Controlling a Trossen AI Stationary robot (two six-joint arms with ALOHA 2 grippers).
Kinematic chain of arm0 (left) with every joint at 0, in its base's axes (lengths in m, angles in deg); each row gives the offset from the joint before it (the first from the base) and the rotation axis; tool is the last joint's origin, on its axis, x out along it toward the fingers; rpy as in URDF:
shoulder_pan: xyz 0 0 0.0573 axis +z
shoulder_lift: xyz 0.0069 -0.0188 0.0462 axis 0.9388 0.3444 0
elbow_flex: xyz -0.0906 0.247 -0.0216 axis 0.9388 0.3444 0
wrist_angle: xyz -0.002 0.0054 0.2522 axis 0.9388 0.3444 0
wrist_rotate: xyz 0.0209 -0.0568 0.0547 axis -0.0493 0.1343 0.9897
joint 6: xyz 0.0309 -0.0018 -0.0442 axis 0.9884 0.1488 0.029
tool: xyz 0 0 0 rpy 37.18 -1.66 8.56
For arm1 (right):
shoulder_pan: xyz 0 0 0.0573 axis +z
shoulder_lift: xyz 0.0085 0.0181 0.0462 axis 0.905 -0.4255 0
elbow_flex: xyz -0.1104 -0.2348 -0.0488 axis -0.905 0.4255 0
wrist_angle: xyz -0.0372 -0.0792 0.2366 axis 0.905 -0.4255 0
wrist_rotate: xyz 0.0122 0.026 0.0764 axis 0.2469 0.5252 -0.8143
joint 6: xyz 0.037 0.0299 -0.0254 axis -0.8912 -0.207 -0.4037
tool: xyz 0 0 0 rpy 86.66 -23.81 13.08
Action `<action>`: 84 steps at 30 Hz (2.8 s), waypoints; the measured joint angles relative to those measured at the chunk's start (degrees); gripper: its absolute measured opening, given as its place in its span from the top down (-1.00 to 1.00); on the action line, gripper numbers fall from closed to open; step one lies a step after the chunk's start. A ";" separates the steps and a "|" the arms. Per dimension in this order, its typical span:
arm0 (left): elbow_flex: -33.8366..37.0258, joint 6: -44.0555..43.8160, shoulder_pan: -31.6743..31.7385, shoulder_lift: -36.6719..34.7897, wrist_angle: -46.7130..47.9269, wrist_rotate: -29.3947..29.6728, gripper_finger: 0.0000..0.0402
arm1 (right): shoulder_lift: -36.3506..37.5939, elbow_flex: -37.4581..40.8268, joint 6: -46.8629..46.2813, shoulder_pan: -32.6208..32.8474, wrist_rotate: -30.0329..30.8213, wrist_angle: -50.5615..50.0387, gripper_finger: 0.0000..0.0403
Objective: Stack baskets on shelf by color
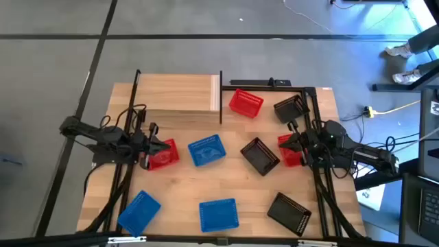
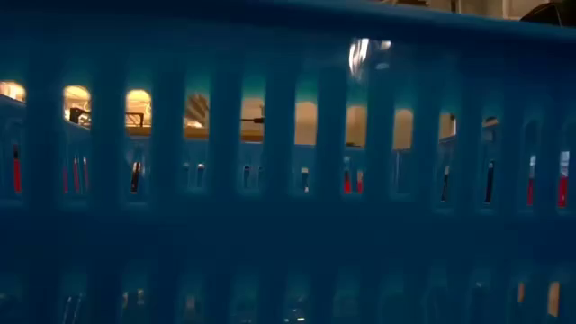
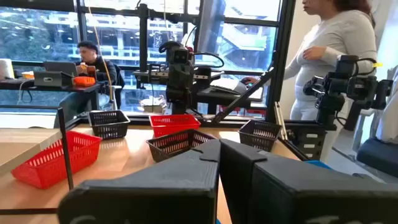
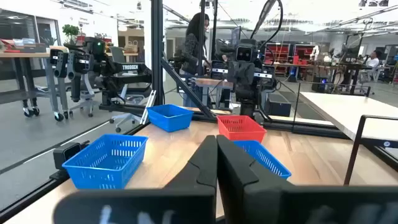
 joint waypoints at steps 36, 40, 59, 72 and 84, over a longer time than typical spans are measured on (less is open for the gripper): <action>0.01 0.01 -0.01 0.01 -0.02 0.01 1.00 | 0.01 0.01 0.11 -0.02 0.01 0.02 1.00; 0.01 -0.01 0.01 0.01 0.00 0.01 1.00 | 0.00 0.00 0.00 -0.02 0.00 0.01 1.00; 0.01 0.01 0.00 0.00 0.00 0.00 1.00 | -2.09 -13.72 0.20 0.00 12.60 -14.06 1.00; 0.00 -0.01 0.00 0.02 0.00 0.00 1.00 | -34.69 -40.28 -19.39 0.00 36.04 -44.15 1.00; 0.00 0.06 -0.01 0.02 -0.69 0.59 1.00 | -59.48 -59.77 -38.74 -0.01 34.78 -62.45 1.00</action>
